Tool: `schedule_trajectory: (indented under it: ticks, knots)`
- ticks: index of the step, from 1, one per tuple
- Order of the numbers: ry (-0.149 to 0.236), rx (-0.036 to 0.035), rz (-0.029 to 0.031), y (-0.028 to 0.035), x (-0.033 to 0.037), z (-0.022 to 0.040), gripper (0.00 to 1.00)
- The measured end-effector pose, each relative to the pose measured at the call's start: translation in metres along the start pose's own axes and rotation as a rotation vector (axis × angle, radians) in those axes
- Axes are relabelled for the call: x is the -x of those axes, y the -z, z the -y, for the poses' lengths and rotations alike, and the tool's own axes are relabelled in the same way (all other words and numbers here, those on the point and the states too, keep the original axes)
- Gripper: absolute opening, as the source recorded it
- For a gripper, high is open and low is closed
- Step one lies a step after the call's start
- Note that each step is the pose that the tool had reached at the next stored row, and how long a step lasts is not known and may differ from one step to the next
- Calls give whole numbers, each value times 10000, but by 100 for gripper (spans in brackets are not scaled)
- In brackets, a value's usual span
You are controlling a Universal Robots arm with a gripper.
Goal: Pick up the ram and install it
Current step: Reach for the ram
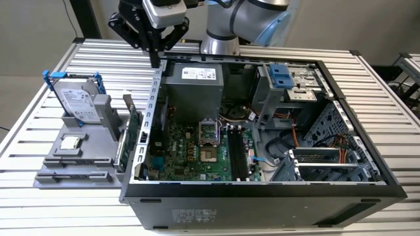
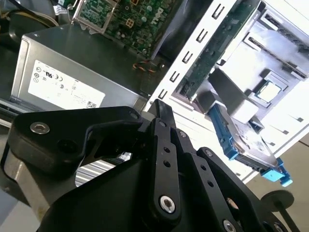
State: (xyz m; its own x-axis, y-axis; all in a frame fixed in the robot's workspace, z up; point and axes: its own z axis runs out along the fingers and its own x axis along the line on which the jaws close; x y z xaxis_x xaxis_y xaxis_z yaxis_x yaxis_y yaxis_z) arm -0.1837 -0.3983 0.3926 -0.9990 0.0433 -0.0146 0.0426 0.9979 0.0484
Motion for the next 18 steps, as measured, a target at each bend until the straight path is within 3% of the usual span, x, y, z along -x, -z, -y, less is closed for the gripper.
schedule_trajectory:
  ticks: [18]
  knots:
    - [1, -1, -1, 6, -347, 15, 0]
